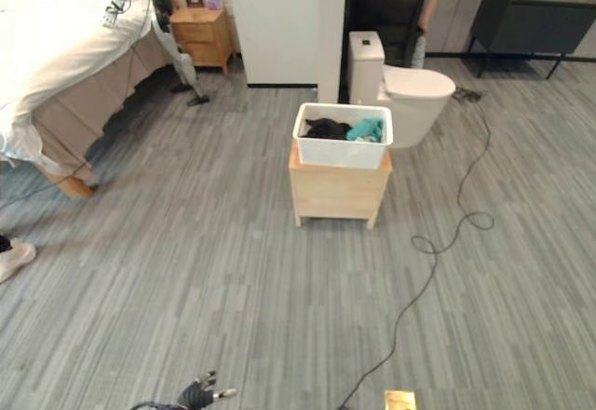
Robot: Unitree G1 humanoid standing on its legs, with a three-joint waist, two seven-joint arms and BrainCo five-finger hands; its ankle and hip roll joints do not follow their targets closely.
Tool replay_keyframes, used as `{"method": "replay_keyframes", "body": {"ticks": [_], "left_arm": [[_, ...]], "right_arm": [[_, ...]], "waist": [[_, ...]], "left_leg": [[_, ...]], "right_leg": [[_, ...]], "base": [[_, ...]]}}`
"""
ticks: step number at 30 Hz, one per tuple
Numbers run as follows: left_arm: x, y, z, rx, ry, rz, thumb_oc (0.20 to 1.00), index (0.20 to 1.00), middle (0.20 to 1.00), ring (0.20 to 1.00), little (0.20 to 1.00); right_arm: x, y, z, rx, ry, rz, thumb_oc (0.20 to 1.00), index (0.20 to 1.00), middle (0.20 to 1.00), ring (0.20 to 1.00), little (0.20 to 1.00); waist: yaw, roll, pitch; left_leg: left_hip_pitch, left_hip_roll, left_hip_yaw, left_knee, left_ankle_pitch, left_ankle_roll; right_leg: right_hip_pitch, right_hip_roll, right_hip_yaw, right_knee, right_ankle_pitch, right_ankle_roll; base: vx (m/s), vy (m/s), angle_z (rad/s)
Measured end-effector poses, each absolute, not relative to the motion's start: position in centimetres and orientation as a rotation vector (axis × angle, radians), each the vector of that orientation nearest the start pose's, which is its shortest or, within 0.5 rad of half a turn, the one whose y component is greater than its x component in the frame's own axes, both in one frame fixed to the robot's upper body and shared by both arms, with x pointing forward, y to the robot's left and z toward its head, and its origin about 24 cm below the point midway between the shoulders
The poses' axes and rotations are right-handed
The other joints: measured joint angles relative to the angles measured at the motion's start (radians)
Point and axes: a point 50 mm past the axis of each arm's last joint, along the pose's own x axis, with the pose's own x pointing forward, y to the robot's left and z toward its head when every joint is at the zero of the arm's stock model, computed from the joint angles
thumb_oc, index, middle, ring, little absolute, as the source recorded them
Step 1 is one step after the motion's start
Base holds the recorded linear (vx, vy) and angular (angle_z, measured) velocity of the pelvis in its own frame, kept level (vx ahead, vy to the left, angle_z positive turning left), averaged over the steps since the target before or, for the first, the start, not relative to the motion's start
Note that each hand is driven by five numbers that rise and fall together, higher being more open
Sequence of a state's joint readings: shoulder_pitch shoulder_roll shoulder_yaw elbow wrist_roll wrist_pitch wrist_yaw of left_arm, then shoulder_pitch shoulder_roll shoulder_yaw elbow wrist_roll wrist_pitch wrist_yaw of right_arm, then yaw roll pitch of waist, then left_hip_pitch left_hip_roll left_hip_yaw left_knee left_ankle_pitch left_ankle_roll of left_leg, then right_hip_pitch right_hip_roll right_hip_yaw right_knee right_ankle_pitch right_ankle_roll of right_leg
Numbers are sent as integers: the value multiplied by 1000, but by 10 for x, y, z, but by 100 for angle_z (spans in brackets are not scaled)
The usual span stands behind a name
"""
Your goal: Grab the laundry basket,head to the washer,open it,put in the laundry and shut it.
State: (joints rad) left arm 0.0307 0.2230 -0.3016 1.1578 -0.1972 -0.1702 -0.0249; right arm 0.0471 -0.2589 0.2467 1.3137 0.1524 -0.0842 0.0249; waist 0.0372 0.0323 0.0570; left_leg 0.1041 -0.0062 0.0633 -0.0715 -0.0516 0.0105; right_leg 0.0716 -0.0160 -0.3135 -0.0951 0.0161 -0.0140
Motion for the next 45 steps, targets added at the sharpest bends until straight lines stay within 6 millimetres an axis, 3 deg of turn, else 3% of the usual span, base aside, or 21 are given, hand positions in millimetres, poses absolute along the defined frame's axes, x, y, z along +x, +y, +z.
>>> {"method": "replay_keyframes", "body": {"ticks": [41, 44, 45], "left_arm": [[100, 197, -160, 149, 1049, -67, 1000, 1000, 1000, 1000, 1000], [99, 205, -159, 146, 1051, -37, 1000, 1000, 1000, 1000, 1000], [101, 215, -157, 142, 1051, 10, 1000, 1000, 1000, 1000, 1000]], "right_arm": [[48, -245, -166, -223, 1325, -76, 1000, 1000, 1000, 1000, 1000], [57, -242, -166, -221, 1303, -64, 1000, 1000, 1000, 1000, 1000], [69, -233, -166, -220, 1267, -29, 1000, 1000, 1000, 1000, 1000]], "waist": [[0, 13, -5], [3, -13, 22], [11, -53, 58]], "left_leg": [[-9, 16, -7, 3, 2, -12], [-40, 20, 2, 94, -13, -41], [-134, 18, 3, 285, -39, -82]], "right_leg": [[-3, 17, -1, -1, -14, -9], [-2, 21, 7, -1, -27, -10], [-4, 20, 30, -1, -34, -26]], "base": [[4, -46, 0], [-26, -257, -4], [-76, -275, -10]]}}
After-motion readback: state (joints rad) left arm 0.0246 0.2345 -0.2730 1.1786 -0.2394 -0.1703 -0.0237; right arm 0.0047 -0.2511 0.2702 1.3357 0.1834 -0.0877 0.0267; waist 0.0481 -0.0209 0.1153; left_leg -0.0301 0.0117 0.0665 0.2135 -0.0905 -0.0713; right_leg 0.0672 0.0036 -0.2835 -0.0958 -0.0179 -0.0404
